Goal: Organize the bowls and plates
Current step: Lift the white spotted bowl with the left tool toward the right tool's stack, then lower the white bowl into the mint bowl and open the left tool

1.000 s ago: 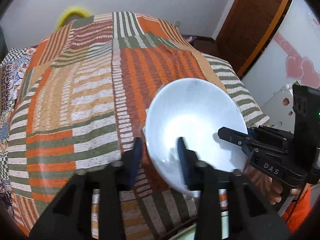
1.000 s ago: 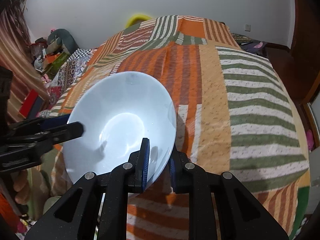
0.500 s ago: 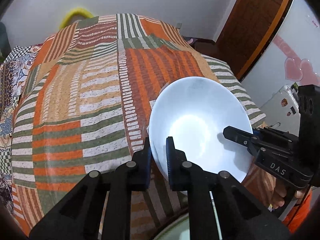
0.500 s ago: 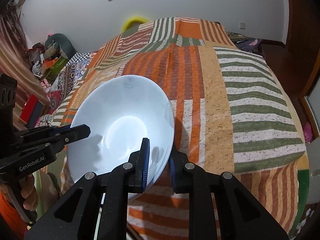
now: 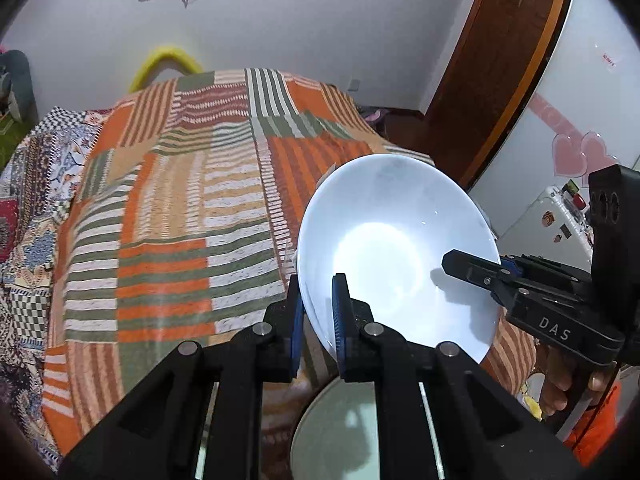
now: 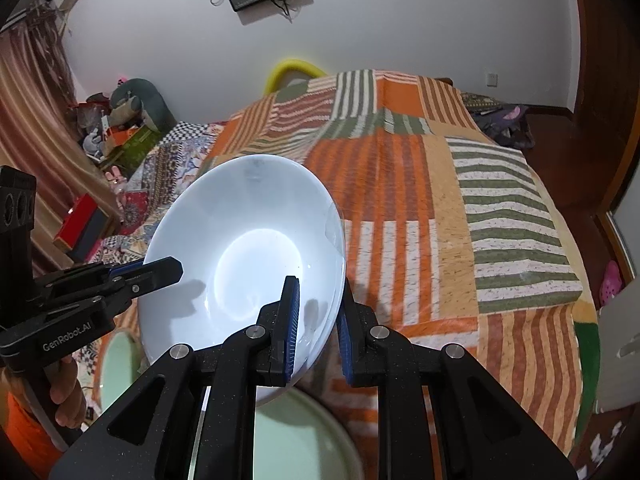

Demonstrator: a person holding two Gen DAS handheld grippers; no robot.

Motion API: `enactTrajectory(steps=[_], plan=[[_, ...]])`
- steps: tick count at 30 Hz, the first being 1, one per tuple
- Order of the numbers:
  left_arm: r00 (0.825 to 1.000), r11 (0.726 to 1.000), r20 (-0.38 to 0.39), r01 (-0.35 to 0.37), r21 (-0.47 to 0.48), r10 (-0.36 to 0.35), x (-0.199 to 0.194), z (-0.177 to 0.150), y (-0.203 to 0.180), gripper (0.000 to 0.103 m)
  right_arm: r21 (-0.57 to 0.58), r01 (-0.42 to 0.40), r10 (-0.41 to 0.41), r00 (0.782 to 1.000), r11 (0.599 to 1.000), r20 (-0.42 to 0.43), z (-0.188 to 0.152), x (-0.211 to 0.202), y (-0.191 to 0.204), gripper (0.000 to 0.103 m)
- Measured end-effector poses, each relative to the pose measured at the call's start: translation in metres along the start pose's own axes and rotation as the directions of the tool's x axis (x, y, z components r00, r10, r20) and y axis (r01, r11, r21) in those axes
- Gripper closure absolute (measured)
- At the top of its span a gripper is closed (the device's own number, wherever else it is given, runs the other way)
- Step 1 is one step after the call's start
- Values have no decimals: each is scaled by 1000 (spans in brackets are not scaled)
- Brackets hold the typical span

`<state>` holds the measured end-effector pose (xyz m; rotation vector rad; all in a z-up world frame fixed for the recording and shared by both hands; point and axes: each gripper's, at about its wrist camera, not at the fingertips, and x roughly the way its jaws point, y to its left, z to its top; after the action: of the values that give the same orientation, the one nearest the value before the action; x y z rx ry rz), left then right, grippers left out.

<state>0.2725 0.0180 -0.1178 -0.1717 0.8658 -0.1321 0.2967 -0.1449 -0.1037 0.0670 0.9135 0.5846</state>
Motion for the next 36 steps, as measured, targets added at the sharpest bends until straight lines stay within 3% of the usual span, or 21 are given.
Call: enactTrajectory(steps=[11,22,29,36], plan=[[997,1000,71,-17,-19,18,-77,-30,23,91,-64,-11,14,999,998,40,-15,-25,55,87],[992,994,96,-78,-77,85,-137,-77,63,91,-135,-64,67,998,989,17,-39,-22,116,87],[988,986,85,-122,-118,132,-156,-107,87,91,-159,-112,110,994,981,-19,-59,-10,143,86],[988,975,43,-142,-169,151,-149,-132,113,91,-157,-143,134,989,977,-69,-74,9,161,86]])
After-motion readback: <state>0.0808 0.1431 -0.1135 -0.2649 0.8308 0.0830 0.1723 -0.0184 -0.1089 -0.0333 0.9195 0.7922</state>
